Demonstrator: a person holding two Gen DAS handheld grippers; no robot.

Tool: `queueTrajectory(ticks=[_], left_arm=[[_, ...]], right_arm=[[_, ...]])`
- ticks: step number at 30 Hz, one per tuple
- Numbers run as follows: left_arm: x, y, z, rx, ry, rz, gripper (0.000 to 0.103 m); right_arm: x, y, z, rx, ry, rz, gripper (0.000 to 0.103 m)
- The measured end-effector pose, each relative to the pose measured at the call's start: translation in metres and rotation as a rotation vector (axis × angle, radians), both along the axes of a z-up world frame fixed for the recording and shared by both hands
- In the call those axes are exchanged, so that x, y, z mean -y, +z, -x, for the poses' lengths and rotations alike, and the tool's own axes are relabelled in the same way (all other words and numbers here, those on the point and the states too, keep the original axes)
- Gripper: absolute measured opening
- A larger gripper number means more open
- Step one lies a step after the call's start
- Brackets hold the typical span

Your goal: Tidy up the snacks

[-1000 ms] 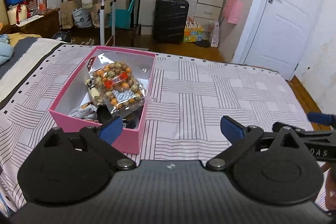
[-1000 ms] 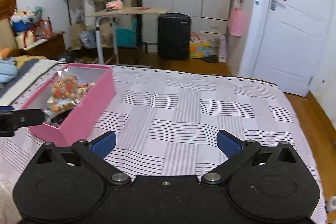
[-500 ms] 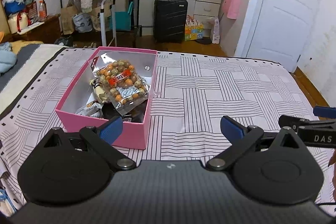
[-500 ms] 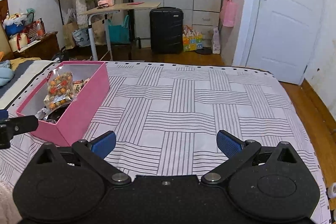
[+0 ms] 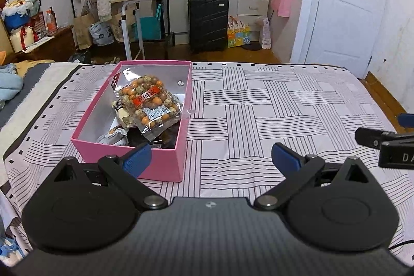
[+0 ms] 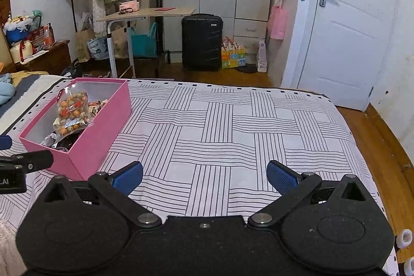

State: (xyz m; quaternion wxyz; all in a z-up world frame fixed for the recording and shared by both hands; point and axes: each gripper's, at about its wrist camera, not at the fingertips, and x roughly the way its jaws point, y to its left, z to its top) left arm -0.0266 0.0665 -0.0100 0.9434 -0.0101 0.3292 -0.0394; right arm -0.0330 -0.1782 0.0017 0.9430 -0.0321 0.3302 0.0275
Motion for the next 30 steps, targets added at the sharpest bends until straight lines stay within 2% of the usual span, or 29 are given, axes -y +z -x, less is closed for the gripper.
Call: queueTrajectory(ticks=[9,15,27,30], left_arm=[[0.002,-0.001,0.002,-0.003,0.006,-0.023,0.101],[0.005,0.000,0.003,0.006,-0.005,-0.010,0.101],[0.013,0.001,0.008,0.036,0.022,-0.087,0.103],[0.013,0.000,0.008,0.023,0.015,-0.075,0.103]], right_arm=[[0.002,-0.004,-0.005,-0.023,-0.013,-0.008,0.103],[0.001,-0.004,-0.005,-0.018,0.006,-0.018,0.103],[0.001,-0.006,-0.006,-0.018,-0.004,-0.012,0.103],[0.002,-0.006,-0.006,-0.016,-0.004,-0.009,0.103]])
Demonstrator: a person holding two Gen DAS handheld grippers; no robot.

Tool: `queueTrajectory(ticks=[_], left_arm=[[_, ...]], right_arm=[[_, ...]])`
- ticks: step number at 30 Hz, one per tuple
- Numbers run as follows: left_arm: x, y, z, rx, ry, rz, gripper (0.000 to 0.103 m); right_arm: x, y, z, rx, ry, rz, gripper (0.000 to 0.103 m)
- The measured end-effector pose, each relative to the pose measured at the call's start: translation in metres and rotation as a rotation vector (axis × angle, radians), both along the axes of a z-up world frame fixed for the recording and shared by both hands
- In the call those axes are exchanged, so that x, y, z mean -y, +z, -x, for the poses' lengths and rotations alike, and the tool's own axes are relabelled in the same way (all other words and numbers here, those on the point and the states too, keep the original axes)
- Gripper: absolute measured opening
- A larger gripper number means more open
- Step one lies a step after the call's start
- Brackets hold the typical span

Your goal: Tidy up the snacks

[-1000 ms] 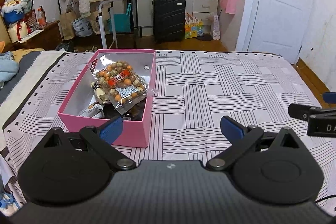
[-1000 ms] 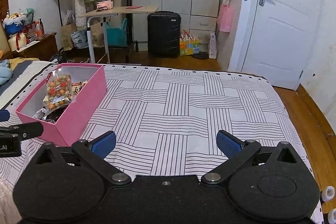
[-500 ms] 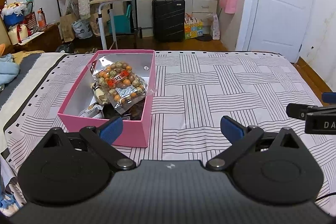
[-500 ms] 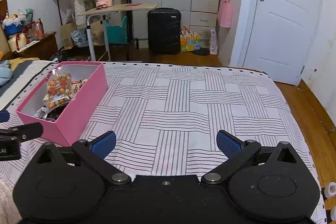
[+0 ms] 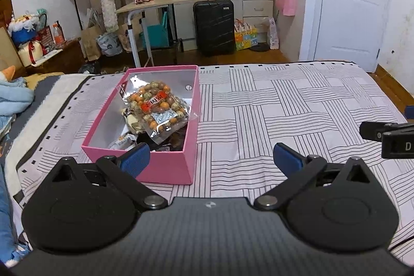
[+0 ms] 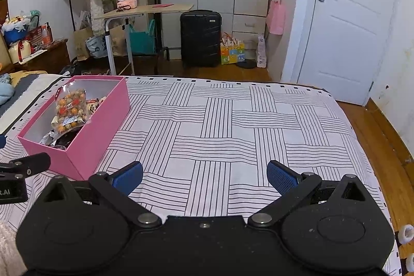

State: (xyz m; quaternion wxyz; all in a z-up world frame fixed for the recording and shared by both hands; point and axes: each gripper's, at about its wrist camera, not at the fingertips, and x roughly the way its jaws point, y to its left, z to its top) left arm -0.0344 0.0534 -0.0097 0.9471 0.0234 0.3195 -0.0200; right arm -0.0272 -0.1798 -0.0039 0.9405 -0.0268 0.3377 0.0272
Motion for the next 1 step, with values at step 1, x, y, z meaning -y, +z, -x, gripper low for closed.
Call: queueTrajectory(ticks=[1], left_arm=[[0.0002,-0.0004,0.0001,-0.002,-0.001,-0.001,0.103]], right_arm=[[0.0002,0.0000,0.0000,0.000,-0.002,0.001,0.103]])
